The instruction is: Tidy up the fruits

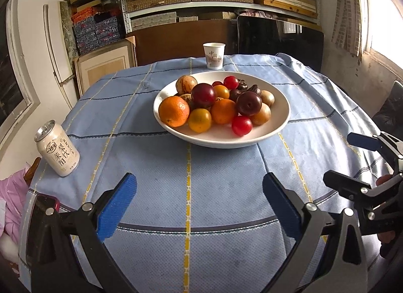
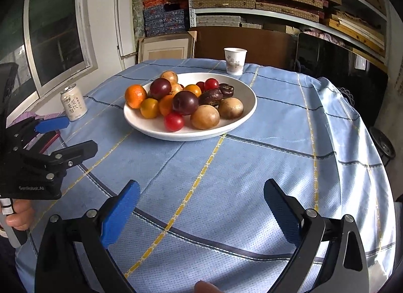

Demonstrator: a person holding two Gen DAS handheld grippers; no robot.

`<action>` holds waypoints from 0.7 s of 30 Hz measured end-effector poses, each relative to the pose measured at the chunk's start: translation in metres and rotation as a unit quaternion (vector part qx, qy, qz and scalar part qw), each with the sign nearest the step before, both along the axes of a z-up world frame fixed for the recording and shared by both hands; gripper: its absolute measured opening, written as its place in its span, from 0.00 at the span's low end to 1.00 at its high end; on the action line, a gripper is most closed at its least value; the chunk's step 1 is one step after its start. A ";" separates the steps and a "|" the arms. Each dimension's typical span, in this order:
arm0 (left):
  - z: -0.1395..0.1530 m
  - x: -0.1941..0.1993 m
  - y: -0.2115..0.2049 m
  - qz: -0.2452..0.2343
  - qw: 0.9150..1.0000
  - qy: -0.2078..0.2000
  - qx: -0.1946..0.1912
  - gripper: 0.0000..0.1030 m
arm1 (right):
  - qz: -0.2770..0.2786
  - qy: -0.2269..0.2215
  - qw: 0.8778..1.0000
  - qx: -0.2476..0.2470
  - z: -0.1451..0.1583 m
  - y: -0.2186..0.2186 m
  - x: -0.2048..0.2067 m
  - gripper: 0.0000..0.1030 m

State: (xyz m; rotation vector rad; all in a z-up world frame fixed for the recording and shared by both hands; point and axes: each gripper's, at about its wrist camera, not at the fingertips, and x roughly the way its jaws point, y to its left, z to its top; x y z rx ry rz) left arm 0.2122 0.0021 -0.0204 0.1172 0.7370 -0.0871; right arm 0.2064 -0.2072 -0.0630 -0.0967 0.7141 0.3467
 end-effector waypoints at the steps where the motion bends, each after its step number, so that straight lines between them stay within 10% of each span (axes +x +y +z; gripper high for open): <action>1: 0.000 0.000 0.000 0.000 1.000 -0.001 -0.001 0.95 | -0.001 0.001 1.000 0.001 0.000 0.000 0.000 0.96; 21: 0.001 0.000 0.002 0.008 1.000 0.000 -0.002 0.95 | -0.010 0.004 1.000 0.003 -0.002 -0.004 0.003 0.96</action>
